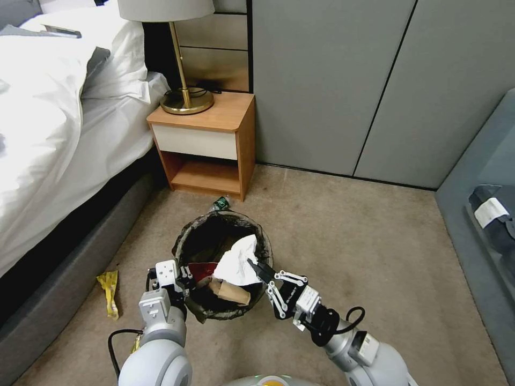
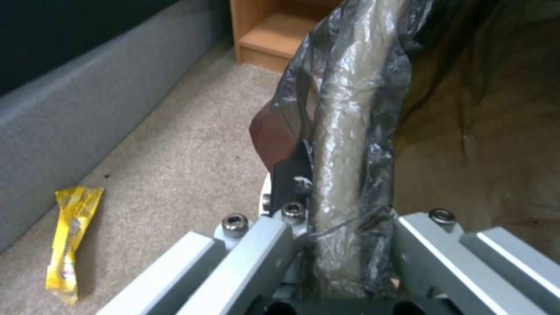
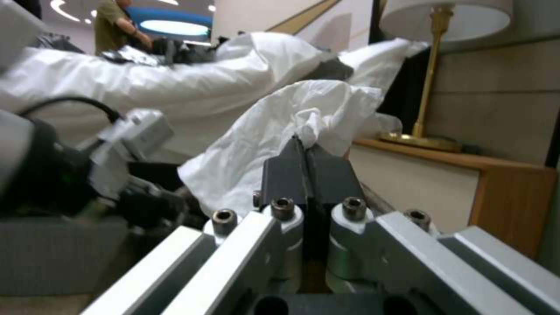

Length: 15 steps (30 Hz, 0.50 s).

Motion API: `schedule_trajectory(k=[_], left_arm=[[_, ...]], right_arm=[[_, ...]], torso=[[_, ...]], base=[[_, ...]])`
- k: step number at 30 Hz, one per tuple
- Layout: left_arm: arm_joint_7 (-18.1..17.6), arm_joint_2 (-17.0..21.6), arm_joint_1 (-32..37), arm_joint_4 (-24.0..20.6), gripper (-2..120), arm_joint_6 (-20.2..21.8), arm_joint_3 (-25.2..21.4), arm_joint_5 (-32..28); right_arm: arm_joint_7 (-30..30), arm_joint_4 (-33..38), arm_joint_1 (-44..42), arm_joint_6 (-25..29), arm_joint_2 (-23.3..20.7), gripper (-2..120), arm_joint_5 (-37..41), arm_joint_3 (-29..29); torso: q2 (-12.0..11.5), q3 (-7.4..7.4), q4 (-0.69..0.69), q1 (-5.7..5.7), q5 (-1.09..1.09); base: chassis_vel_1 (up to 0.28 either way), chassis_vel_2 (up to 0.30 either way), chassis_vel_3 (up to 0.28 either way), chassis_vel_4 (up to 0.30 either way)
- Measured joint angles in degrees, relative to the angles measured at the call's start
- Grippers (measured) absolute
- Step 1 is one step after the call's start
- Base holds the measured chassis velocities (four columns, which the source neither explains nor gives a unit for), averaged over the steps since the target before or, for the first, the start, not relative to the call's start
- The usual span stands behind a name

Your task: Pick up the trash bin, then pick up the garbage from the floor and place it into the trash bin.

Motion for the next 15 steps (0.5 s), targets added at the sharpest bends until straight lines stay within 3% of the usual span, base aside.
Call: schedule_trajectory(k=[6, 15], left_arm=[[0.0, -0.1, 0.6, -0.5, 0, 0.0, 0.3, 0.4], [0.0, -0.2, 1.1, -1.0, 0, 0.0, 0.9, 0.5]], right_arm=[[0.8, -3.9, 2.4, -1.5, 0.8, 4, -0.2, -1.4], [4.1, -8.5, 5.1, -2.8, 2.3, 38, -3.0, -4.1]], torso=[[0.0, 0.00, 0.01, 0.00, 0.00], [0.0, 0.00, 0.00, 0.00, 0.00]], base=[[0.000, 0.000, 0.000, 0.000], [0.000, 0.000, 0.000, 0.000]])
